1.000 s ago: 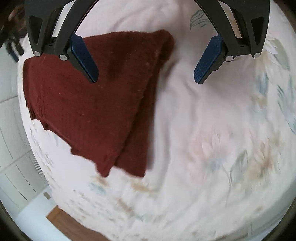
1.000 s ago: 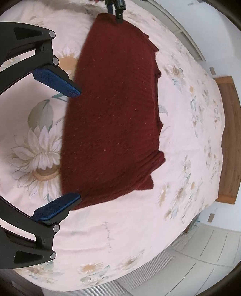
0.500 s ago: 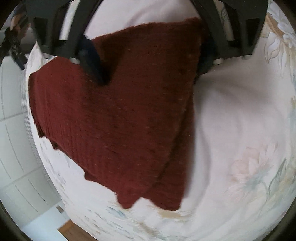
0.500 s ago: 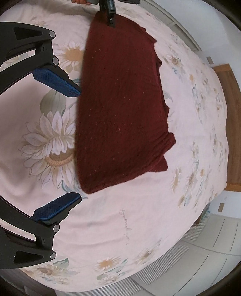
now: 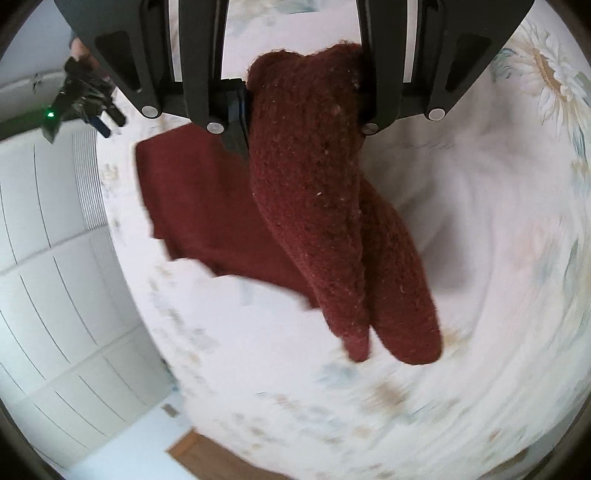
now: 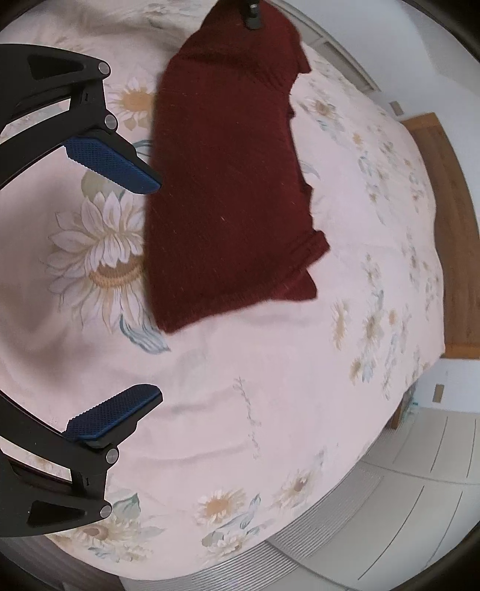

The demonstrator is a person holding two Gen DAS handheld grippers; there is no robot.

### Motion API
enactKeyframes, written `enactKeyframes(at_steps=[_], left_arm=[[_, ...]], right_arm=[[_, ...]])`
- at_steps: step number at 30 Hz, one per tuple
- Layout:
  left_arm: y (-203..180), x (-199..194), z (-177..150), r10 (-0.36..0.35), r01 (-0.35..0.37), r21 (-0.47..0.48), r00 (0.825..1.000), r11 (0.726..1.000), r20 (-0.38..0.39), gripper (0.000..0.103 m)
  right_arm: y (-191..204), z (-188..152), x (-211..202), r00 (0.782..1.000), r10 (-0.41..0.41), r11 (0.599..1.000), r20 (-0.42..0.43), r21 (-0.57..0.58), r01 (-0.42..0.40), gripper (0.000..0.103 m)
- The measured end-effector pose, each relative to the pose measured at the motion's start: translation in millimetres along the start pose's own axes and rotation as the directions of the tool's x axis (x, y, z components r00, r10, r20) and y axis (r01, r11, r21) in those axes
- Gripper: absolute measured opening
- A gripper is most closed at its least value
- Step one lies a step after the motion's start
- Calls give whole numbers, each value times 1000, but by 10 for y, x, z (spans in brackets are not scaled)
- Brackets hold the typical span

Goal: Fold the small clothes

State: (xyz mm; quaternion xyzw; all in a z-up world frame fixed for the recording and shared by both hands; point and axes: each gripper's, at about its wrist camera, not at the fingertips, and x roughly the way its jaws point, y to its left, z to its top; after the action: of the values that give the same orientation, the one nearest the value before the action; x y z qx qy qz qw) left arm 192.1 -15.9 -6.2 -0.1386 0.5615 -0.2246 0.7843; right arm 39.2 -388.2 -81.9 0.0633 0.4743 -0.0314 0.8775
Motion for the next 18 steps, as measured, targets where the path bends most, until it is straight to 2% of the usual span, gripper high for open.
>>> enactKeyframes(at_steps=[6, 10, 14, 18], left_arm=[[-1125, 198, 251, -27, 26, 162, 1000, 986, 0, 28], [-1831, 650, 236, -21, 27, 245, 999, 969, -28, 28], [-2365, 1231, 53, 59, -32, 321, 995, 947, -76, 27], [-2601, 1717, -254, 175, -125, 373, 979, 919, -106, 27]], right_arm=[[-288, 19, -113, 999, -2, 998, 33, 57, 0, 103], [-475, -16, -136, 999, -7, 995, 33, 101, 4, 103], [-623, -90, -106, 1000, -18, 992, 7, 125, 17, 103], [-723, -162, -63, 999, -32, 991, -19, 133, 34, 103]])
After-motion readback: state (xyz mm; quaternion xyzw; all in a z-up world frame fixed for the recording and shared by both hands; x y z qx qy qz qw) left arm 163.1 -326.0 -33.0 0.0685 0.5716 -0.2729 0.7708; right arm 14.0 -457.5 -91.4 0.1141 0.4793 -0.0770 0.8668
